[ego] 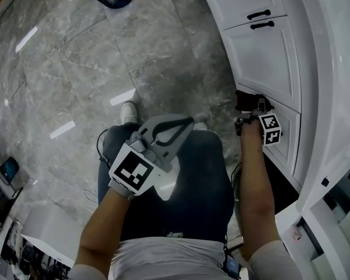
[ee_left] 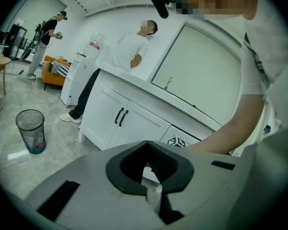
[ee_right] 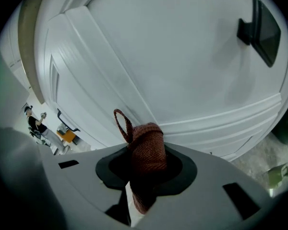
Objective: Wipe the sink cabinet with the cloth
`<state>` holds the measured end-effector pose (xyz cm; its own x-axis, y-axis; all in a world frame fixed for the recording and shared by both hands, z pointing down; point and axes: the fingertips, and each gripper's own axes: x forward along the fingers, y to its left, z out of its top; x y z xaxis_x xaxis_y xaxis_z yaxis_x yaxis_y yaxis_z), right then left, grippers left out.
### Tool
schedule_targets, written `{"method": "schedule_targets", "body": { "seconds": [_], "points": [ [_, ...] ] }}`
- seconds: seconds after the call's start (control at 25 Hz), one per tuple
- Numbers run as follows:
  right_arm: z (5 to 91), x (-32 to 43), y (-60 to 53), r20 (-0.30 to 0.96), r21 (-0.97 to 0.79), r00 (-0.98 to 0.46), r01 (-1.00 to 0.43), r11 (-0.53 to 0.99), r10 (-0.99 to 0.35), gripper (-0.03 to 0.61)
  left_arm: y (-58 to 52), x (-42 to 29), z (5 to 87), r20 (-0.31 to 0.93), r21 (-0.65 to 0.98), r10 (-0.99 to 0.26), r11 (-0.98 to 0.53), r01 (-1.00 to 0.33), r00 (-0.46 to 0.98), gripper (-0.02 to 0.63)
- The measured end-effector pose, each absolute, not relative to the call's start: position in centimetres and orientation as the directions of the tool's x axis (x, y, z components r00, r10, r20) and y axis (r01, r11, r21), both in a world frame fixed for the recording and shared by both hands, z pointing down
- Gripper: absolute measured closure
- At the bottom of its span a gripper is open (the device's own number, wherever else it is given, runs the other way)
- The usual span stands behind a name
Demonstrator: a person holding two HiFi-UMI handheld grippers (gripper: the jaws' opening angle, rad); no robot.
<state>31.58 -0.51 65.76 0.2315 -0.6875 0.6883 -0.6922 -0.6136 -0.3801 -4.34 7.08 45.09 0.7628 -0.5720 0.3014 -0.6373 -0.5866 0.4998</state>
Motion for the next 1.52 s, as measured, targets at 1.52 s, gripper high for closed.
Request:
{"method": "schedule_targets", "body": {
  "seconds": [1.52],
  "points": [
    [49.2, 31.6, 0.7, 0.518, -0.586, 0.166, -0.646, -0.489, -0.839, 0.477, 11.1, -1.5, 38.4, 0.305, 0.538, -0.402, -0.676, -0.504, 0.863, 0.603]
  ]
}}
